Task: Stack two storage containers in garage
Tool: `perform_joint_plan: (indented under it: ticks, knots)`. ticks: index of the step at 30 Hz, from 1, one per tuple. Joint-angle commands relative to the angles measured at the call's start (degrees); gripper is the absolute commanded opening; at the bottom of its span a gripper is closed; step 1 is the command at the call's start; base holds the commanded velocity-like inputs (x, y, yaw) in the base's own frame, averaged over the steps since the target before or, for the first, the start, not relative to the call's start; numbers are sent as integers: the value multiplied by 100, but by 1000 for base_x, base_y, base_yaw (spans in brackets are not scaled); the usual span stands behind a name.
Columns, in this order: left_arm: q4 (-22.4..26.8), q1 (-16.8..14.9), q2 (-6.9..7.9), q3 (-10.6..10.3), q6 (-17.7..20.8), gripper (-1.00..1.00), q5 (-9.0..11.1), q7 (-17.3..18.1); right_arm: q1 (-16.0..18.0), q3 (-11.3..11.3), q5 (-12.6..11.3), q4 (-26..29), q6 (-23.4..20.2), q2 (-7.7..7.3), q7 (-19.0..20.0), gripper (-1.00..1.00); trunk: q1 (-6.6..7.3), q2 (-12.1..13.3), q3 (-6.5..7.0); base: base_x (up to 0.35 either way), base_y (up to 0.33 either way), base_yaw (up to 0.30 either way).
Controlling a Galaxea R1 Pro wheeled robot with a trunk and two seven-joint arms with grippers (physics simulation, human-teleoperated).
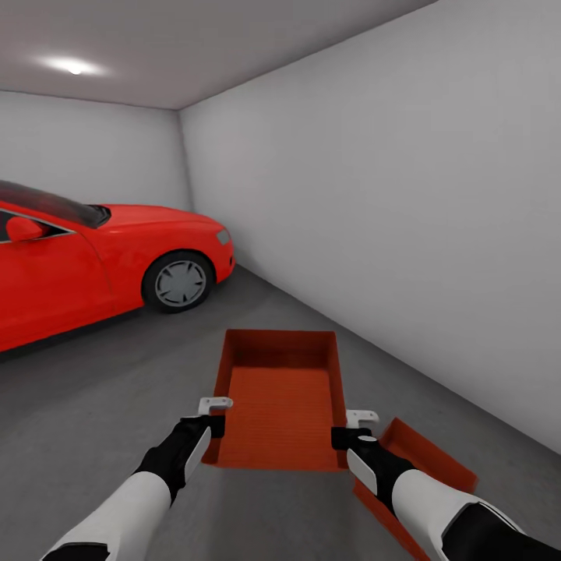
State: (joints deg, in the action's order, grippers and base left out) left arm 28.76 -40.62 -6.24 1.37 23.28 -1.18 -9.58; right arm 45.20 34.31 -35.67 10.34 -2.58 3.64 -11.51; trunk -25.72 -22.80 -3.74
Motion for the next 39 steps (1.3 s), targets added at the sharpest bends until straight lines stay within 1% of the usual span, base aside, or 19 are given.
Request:
perform_joint_plan:
  ticks: [1, 7, 34, 39]
  knots:
    - [-11, 2, 0, -67, 52, -100, 74, -32, 10, -12, 114, 21, -20, -178, -344, -100, -7, -13, -12, 320, 0, 0]
    - [-8, 2, 8, -67, 46, -100, 81, -27, 14, -12, 113, 21, -23, -167, -374, -100, -7, -13, -12, 321, 2, -34]
    - [0, 2, 9, -67, 45, -100, 76, -18, 12, -12, 113, 19, -23, -159, -371, -100, -7, -13, -12, 321, 83, -283]
    - [7, 2, 9, -67, 45, -100, 79, -18, 14, -12, 113, 21, -23, -154, -370, -100, -7, -13, -12, 185, 22, -286]
